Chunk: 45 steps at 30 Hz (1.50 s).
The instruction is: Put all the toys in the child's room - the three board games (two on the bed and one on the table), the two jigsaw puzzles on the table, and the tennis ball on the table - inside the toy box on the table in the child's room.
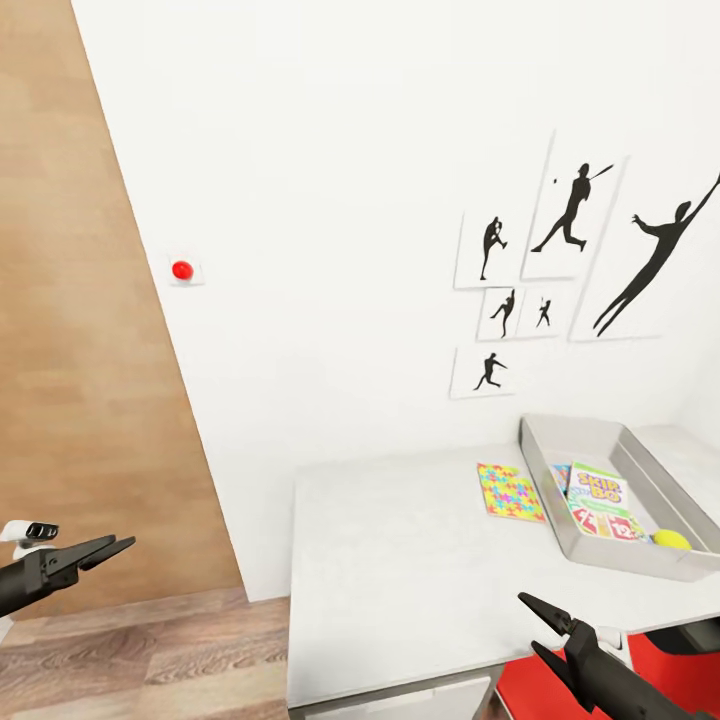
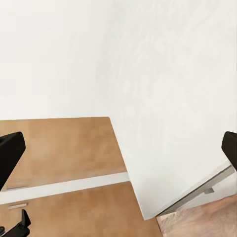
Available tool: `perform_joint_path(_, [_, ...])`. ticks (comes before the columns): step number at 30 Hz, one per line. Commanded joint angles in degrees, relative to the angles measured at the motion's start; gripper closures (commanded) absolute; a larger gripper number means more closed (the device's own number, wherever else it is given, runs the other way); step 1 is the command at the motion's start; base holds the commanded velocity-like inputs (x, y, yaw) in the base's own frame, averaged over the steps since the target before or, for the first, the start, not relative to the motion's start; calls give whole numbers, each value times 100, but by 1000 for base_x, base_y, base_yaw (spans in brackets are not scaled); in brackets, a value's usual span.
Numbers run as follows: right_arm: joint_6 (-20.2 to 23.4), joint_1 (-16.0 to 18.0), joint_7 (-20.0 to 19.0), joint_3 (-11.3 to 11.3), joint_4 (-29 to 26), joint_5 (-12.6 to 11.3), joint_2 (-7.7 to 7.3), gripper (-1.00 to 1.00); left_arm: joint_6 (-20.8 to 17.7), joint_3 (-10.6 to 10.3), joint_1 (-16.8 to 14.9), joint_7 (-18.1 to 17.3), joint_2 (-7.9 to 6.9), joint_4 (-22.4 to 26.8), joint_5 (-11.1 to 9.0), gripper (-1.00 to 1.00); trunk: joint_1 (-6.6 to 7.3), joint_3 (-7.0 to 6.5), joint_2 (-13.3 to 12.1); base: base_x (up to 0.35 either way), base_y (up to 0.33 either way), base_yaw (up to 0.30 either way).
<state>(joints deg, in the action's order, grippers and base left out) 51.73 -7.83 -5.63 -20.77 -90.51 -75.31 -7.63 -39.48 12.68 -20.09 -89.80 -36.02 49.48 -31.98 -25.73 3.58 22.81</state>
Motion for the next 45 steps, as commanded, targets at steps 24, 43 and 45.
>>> perform_joint_path(24, [15, 1, -52, -6, 7, 51, 7, -100, -60, 0, -4, -20, -2, 0, -1, -100, -5, 0, 11, 141, 27, -56])
perform_joint_path(43, [17, 1, -52, -6, 7, 51, 7, -100, -60, 3, -4, -20, -2, 0, -1, -100, -5, 0, 11, 161, 0, -1])
perform_joint_path(45, [15, 1, -52, -6, 7, 51, 7, -100, -60, 1, -4, -20, -2, 0, -1, -100, -5, 0, 11, 160, 0, 0])
